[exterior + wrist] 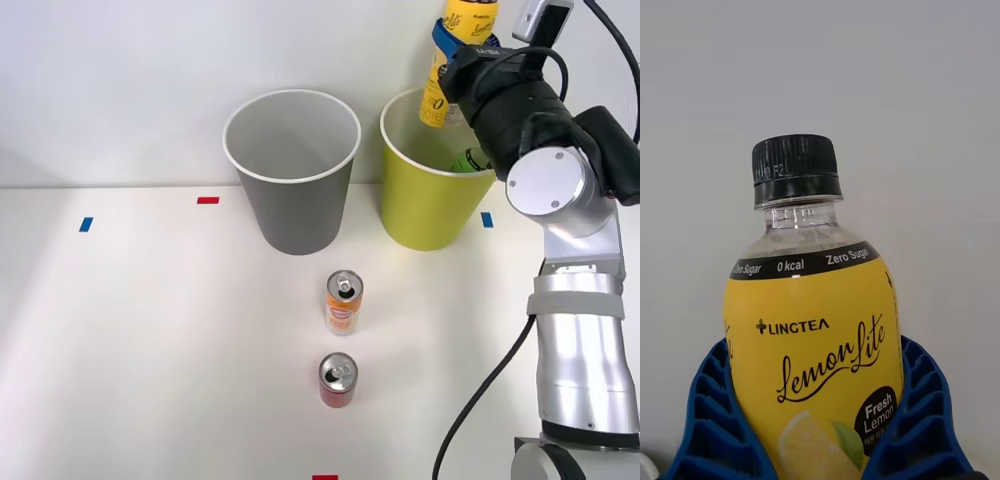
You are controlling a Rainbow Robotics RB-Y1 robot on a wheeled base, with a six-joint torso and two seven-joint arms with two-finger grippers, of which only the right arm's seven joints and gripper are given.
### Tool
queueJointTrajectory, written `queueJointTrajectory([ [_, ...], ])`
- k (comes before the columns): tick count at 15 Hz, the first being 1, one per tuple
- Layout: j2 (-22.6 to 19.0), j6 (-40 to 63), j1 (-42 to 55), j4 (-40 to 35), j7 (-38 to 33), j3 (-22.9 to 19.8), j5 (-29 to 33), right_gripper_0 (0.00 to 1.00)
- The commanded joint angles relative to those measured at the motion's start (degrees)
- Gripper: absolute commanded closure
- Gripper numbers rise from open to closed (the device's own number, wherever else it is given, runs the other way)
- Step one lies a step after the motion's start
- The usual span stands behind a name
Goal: Put cans in the gray bin, plastic bottles in the light green bin
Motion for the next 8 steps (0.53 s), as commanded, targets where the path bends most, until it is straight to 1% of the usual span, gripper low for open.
queueJointTrajectory([
  [1,-0.3,-0.1,0.0,0.1,0.8,-0.2,0.0,0.29],
  [2,-0.3,-0.1,0.0,0.1,0.9,-0.2,0.1,0.00],
  [8,-0.8,-0.3,0.0,0.0,2.2,1.1,0.0,0.00],
])
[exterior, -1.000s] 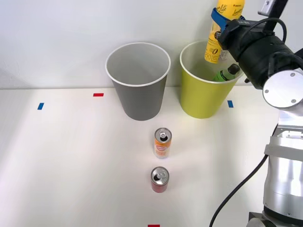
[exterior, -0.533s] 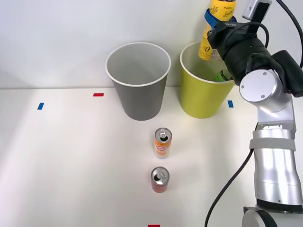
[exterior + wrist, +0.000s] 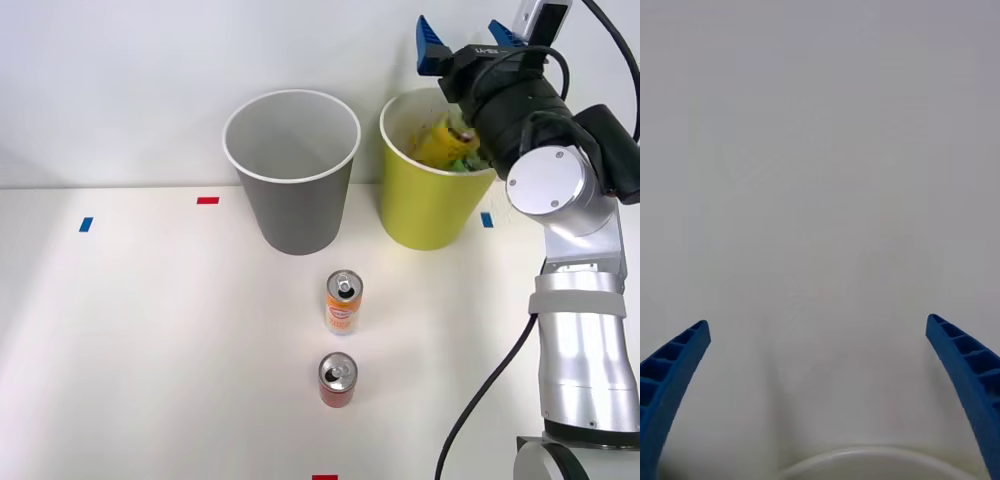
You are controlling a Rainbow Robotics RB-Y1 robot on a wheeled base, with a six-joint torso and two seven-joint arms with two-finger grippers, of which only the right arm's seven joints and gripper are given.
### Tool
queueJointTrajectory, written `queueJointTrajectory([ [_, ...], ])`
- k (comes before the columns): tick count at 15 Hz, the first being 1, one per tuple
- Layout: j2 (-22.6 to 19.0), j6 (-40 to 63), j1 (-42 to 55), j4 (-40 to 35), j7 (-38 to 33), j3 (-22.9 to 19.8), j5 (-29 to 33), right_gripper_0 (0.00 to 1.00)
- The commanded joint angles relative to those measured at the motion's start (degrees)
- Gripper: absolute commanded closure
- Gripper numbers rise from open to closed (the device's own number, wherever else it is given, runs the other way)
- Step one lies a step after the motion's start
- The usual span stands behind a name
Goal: Put cans in the gray bin, plastic bottles in the light green bin
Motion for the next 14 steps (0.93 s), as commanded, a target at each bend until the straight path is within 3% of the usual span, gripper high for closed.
queueJointTrajectory([
  [1,-0.3,-0.9,0.0,-0.1,0.7,0.6,-0.1,0.00],
  [5,-0.4,-2.8,1.3,-1.7,2.0,1.5,-0.1,0.00],
  [11,-0.8,-4.6,16.2,-20.8,3.9,5.9,0.5,0.00],
  [14,-1.4,-9.9,25.6,-27.5,4.0,10.1,-0.7,0.00],
])
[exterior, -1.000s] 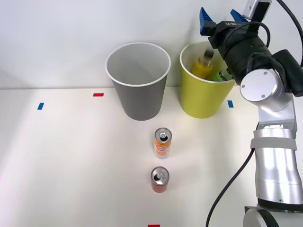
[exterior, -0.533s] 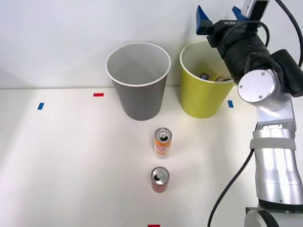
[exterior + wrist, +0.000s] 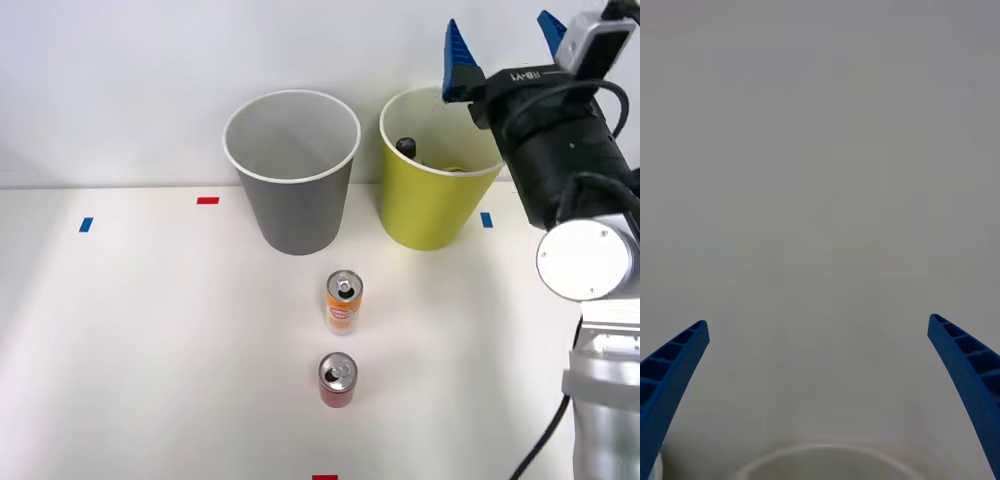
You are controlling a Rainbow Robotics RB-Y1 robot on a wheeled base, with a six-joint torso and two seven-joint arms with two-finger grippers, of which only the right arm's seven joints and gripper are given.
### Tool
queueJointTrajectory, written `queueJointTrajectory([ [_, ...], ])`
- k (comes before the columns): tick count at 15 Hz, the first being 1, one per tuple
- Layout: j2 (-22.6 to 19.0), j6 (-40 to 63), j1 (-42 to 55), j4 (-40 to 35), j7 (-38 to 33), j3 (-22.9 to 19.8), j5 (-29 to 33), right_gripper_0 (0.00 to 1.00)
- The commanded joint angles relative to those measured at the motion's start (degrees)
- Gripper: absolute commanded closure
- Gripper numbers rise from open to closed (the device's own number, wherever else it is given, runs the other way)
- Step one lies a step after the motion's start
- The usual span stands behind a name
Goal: Put cans in the gray bin, plastic bottles in the light green bin
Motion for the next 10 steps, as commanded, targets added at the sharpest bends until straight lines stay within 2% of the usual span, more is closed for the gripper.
queueJointTrajectory([
  [1,-1.2,-6.3,10.4,-7.0,0.2,5.2,-1.7,0.00],
  [6,-2.7,-12.4,28.2,-17.1,1.7,11.5,-0.8,0.00],
  [10,-4.1,-17.9,41.4,-21.4,2.0,12.7,-0.6,0.00],
])
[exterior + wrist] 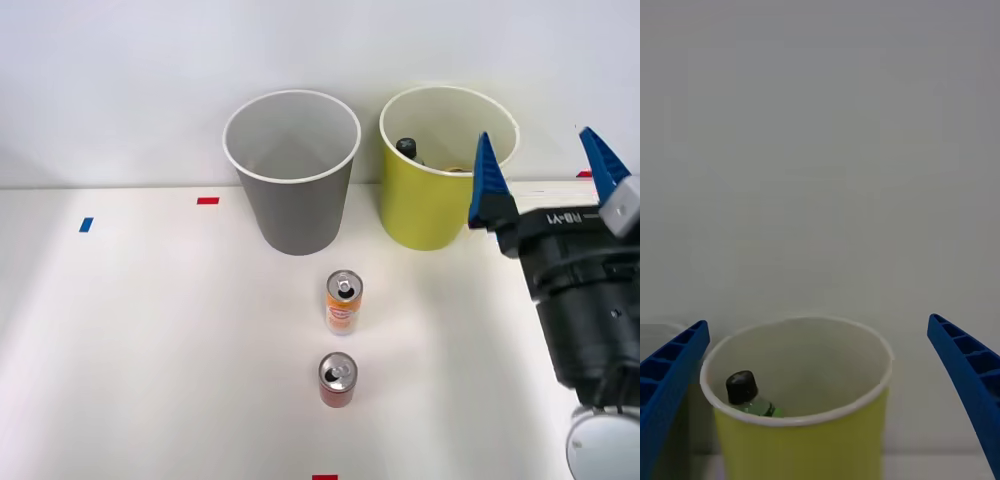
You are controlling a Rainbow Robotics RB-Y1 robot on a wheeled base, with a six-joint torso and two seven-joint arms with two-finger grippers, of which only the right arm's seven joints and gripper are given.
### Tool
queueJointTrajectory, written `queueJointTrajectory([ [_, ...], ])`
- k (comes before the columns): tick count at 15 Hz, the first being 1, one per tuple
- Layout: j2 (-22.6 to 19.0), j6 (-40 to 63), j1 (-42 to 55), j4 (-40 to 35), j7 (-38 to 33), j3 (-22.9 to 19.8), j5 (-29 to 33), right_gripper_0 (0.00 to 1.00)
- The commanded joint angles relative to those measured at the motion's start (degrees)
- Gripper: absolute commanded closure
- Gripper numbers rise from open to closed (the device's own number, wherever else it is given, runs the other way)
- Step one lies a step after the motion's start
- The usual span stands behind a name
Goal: Put cans in the gray bin, plastic bottles in the light green bin
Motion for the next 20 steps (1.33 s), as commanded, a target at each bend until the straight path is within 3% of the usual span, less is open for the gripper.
queueJointTrajectory([
  [1,-1.7,-6.1,9.0,-2.7,0.2,1.4,0.2,0.00],
  [5,-3.7,-11.8,16.3,-2.7,0.0,2.0,0.1,0.00],
  [12,-1.1,-12.9,24.0,-1.3,-0.4,2.1,0.7,0.00],
  [16,1.5,-15.5,23.2,4.2,-0.7,1.0,6.1,0.00],
  [20,4.7,-16.2,26.5,5.2,-2.6,0.5,12.1,0.00],
])
